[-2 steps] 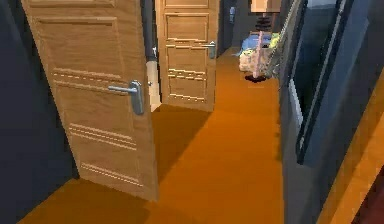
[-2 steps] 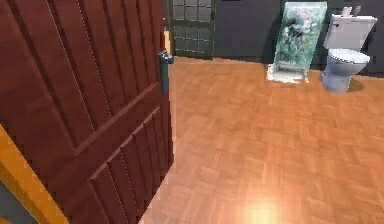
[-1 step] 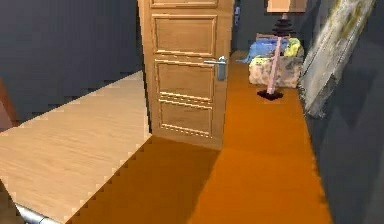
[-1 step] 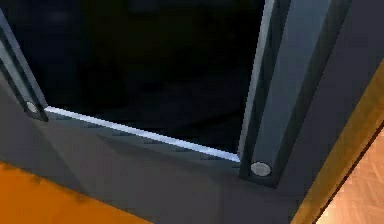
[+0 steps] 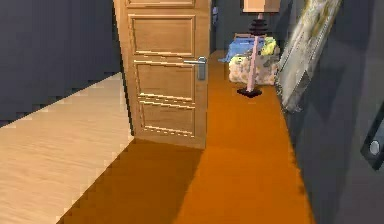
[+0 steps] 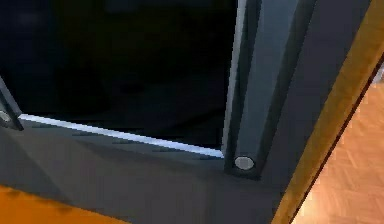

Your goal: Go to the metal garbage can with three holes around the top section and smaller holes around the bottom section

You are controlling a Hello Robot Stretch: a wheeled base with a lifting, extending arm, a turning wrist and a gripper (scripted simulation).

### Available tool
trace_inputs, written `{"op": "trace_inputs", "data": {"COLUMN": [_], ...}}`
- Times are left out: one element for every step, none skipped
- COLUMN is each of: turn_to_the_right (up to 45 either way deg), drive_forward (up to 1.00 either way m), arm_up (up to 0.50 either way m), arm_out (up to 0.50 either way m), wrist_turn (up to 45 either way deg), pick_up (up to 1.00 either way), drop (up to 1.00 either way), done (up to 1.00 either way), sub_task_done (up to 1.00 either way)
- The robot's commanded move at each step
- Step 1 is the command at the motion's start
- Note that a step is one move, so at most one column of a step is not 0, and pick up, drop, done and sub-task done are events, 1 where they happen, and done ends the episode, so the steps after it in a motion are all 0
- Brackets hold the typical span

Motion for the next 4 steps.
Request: {"op": "trace_inputs", "data": {"turn_to_the_right": [0.0,12.0,0.0,-45.0], "drive_forward": [0.4,0.0,0.15,0.0], "arm_up": [0.0,0.0,0.0,0.0], "arm_out": [0.0,0.0,0.0,0.0], "wrist_turn": [0.0,0.0,0.0,0.0], "pick_up": [0.0,0.0,0.0,0.0], "drop": [0.0,0.0,0.0,0.0], "done": [0.0,0.0,0.0,0.0], "sub_task_done": [0.0,0.0,0.0,0.0]}}
